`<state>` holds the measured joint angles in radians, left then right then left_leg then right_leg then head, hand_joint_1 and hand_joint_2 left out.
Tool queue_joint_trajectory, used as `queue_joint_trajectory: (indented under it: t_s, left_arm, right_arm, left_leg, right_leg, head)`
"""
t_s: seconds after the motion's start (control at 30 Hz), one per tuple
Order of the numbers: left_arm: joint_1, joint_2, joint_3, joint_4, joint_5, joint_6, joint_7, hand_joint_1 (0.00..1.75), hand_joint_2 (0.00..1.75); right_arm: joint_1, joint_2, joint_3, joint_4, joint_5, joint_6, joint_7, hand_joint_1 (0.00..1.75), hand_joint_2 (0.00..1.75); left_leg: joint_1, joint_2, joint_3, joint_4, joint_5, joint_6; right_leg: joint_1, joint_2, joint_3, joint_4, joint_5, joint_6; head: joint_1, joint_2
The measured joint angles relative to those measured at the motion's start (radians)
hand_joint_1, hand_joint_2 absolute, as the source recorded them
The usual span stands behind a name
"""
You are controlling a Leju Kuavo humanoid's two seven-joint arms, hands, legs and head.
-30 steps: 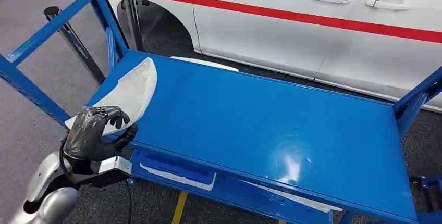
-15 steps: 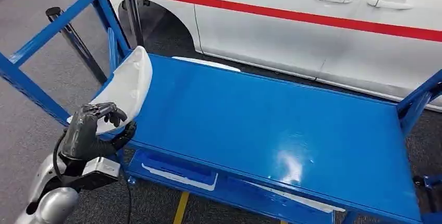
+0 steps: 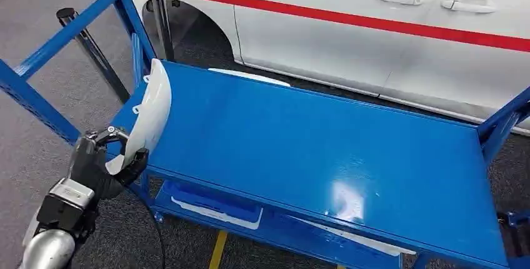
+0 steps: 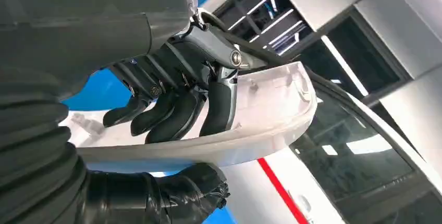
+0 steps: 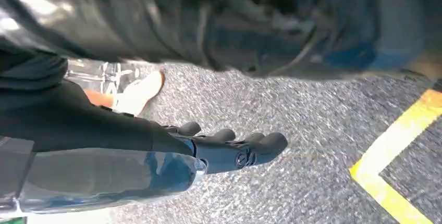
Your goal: Take the parts from the cabinet and place them on the table.
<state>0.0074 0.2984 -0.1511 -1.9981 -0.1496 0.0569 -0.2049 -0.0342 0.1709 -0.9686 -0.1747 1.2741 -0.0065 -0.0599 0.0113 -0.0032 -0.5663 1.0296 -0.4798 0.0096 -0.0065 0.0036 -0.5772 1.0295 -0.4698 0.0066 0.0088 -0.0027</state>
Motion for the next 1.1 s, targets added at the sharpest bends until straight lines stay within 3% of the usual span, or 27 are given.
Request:
queue_joint_trajectory:
  t_s: [0.07, 0.1, 0.17, 0.2, 0.23, 0.27, 0.37, 0.4, 0.47, 0.53, 0.6, 0.67, 0.7, 0.73, 0.77, 0.8, 0.87, 0.9, 1.03, 1.1]
  left_arm:
    - [0.002, -0.003, 0.005, -0.005, 0.010, -0.014, 0.001, 1.75, 1.75]
    - [0.002, -0.005, 0.005, -0.009, 0.023, -0.024, 0.001, 1.75, 1.75]
    - [0.006, -0.010, 0.007, -0.010, 0.053, -0.050, 0.001, 1.75, 1.75]
    - [0.009, -0.014, 0.007, -0.010, 0.070, -0.063, 0.001, 1.75, 1.75]
    - [0.010, -0.015, 0.007, -0.010, 0.081, -0.073, 0.000, 1.75, 1.75]
    - [0.010, -0.017, 0.006, -0.010, 0.089, -0.081, -0.002, 1.75, 1.75]
    - [0.008, -0.022, 0.006, -0.009, 0.109, -0.098, -0.013, 1.75, 1.75]
    - [0.007, -0.023, 0.007, -0.009, 0.114, -0.102, -0.017, 1.75, 1.75]
    - [0.005, -0.025, 0.007, -0.008, 0.116, -0.103, -0.019, 1.75, 1.75]
    - [0.003, -0.025, 0.007, -0.008, 0.117, -0.103, -0.019, 1.75, 1.75]
    - [0.001, -0.026, 0.010, -0.008, 0.117, -0.103, -0.020, 1.75, 1.75]
    - [0.000, -0.026, 0.012, -0.006, 0.118, -0.103, -0.022, 1.75, 1.75]
    - [0.000, -0.027, 0.012, -0.003, 0.122, -0.104, -0.026, 1.75, 1.75]
    - [-0.002, -0.028, 0.013, 0.003, 0.127, -0.107, -0.030, 1.75, 1.75]
    - [-0.005, -0.029, 0.014, 0.008, 0.130, -0.111, -0.035, 1.75, 1.75]
    - [-0.010, -0.031, 0.016, 0.014, 0.135, -0.116, -0.040, 1.75, 1.75]
    - [-0.019, -0.035, 0.019, 0.024, 0.137, -0.122, -0.044, 1.75, 1.75]
    - [-0.024, -0.037, 0.019, 0.029, 0.137, -0.123, -0.047, 1.75, 1.75]
    - [-0.025, -0.051, 0.018, 0.047, 0.136, -0.123, -0.058, 1.75, 1.75]
    - [-0.025, -0.065, 0.018, 0.053, 0.139, -0.123, -0.067, 1.75, 1.75]
  right_arm:
    - [-0.001, -0.001, 0.000, 0.000, 0.000, 0.000, 0.000, 0.00, 0.00]
    - [-0.001, -0.001, 0.000, 0.000, 0.000, -0.001, 0.000, 0.00, 0.00]
    - [-0.001, -0.002, 0.000, 0.000, -0.003, -0.002, -0.004, 0.00, 0.00]
    - [-0.001, -0.003, 0.000, 0.000, -0.004, -0.003, -0.006, 0.00, 0.00]
    - [-0.001, -0.004, 0.000, -0.001, -0.005, -0.003, -0.008, 0.00, 0.00]
    - [-0.001, -0.005, 0.000, -0.001, -0.006, -0.005, -0.011, 0.00, 0.00]
    - [-0.005, -0.008, 0.000, -0.004, -0.007, -0.016, -0.019, 0.00, 0.00]
    - [-0.007, -0.011, 0.000, -0.005, -0.008, -0.019, -0.019, 0.00, 0.00]
    - [-0.012, -0.011, 0.000, -0.006, -0.008, -0.021, -0.021, 0.00, 0.00]
    - [-0.012, -0.012, 0.000, -0.006, -0.008, -0.021, -0.021, 0.00, 0.00]
    - [-0.013, -0.012, 0.000, -0.006, -0.009, -0.020, -0.021, 0.00, 0.00]
    - [-0.014, -0.013, 0.000, -0.007, -0.009, -0.021, -0.021, 0.00, 0.00]
    - [-0.015, -0.013, 0.000, -0.007, -0.011, -0.024, -0.021, 0.00, 0.00]
    - [-0.015, -0.014, 0.000, -0.007, -0.015, -0.026, -0.021, 0.00, 0.00]
    - [-0.016, -0.014, 0.000, -0.007, -0.015, -0.030, -0.020, 0.00, 0.00]
    - [-0.017, -0.014, 0.000, -0.007, -0.015, -0.034, -0.019, 0.00, 0.00]
    - [-0.020, -0.016, 0.000, -0.008, -0.015, -0.040, -0.019, 0.00, 0.00]
    - [-0.021, -0.018, 0.000, -0.008, -0.015, -0.040, -0.019, 0.00, 0.00]
    - [-0.027, -0.026, 0.000, -0.011, -0.018, -0.044, -0.020, 0.00, 0.00]
    - [-0.030, -0.033, -0.001, -0.014, -0.025, -0.046, -0.024, 0.00, 0.00]
  left_leg:
    - [0.007, 0.001, 0.004, -0.010, 0.009, 0.016]
    - [0.006, 0.002, 0.003, -0.010, 0.009, 0.024]
    - [0.001, 0.005, 0.002, -0.010, 0.008, 0.032]
    - [-0.001, 0.005, 0.002, -0.010, 0.009, 0.033]
    - [-0.004, 0.005, 0.002, -0.009, 0.009, 0.033]
    - [-0.005, 0.004, 0.002, -0.009, 0.009, 0.033]
    - [-0.009, 0.002, 0.007, -0.008, 0.008, 0.033]
    - [-0.014, 0.002, 0.004, -0.007, 0.007, 0.030]
    - [-0.014, 0.002, -0.001, -0.006, 0.009, 0.022]
    - [-0.015, 0.001, 0.002, -0.010, 0.012, 0.011]
    - [-0.010, 0.002, -0.012, 0.023, -0.024, 0.001]
    - [-0.004, 0.002, -0.072, 0.162, -0.107, -0.007]
    - [-0.003, 0.002, -0.103, 0.235, -0.138, -0.011]
    - [0.000, 0.002, -0.122, 0.285, -0.148, -0.015]
    - [0.003, 0.002, -0.115, 0.278, -0.132, -0.018]
    - [0.007, 0.003, -0.086, 0.226, -0.096, -0.020]
    - [0.012, 0.003, -0.006, 0.076, -0.022, -0.022]
    - [0.013, 0.004, 0.029, 0.008, -0.026, -0.020]
    - [0.000, 0.000, 0.021, 0.000, -0.014, 0.004]
    - [0.007, 0.004, 0.021, -0.011, 0.000, 0.023]
  right_leg:
    - [-0.004, -0.001, -0.002, 0.017, -0.016, 0.010]
    - [-0.004, -0.001, -0.019, 0.054, -0.045, 0.012]
    - [-0.003, -0.001, -0.089, 0.207, -0.125, 0.014]
    - [-0.003, -0.001, -0.121, 0.276, -0.149, 0.015]
    - [-0.003, -0.001, -0.136, 0.306, -0.147, 0.013]
    - [-0.003, -0.001, -0.127, 0.287, -0.124, 0.011]
    - [0.003, 0.000, -0.015, 0.058, -0.003, -0.010]
    - [0.007, 0.000, 0.004, 0.018, -0.013, -0.014]
    - [0.011, 0.000, 0.000, 0.007, -0.009, -0.011]
    - [0.006, 0.002, 0.000, 0.000, -0.003, -0.019]
    - [0.000, -0.002, 0.005, -0.013, 0.006, -0.028]
    - [0.001, -0.004, 0.000, -0.012, 0.008, -0.032]
    - [0.001, -0.005, -0.003, -0.011, 0.009, -0.032]
    - [0.001, -0.005, -0.006, -0.009, 0.009, -0.032]
    - [0.000, -0.006, -0.007, -0.006, 0.009, -0.032]
    - [-0.001, -0.005, -0.008, -0.003, 0.009, -0.032]
    - [-0.002, -0.005, -0.008, 0.003, 0.007, -0.029]
    - [-0.001, -0.004, -0.011, 0.007, 0.007, -0.022]
    - [0.001, -0.002, -0.019, 0.006, 0.019, 0.004]
    - [-0.004, -0.002, -0.029, 0.031, -0.009, 0.012]
  head:
    - [0.000, 0.000]
    - [0.000, 0.000]
    - [0.000, 0.000]
    - [0.000, 0.000]
    - [0.000, 0.000]
    - [0.000, 0.000]
    - [0.000, 0.000]
    - [0.000, 0.000]
    - [0.000, 0.000]
    - [0.000, 0.000]
    - [-0.001, 0.000]
    - [-0.001, 0.000]
    - [-0.001, 0.000]
    - [-0.001, 0.000]
    - [-0.001, 0.000]
    - [-0.001, 0.000]
    - [-0.001, 0.000]
    - [-0.001, 0.000]
    - [-0.001, 0.000]
    - [0.000, 0.000]
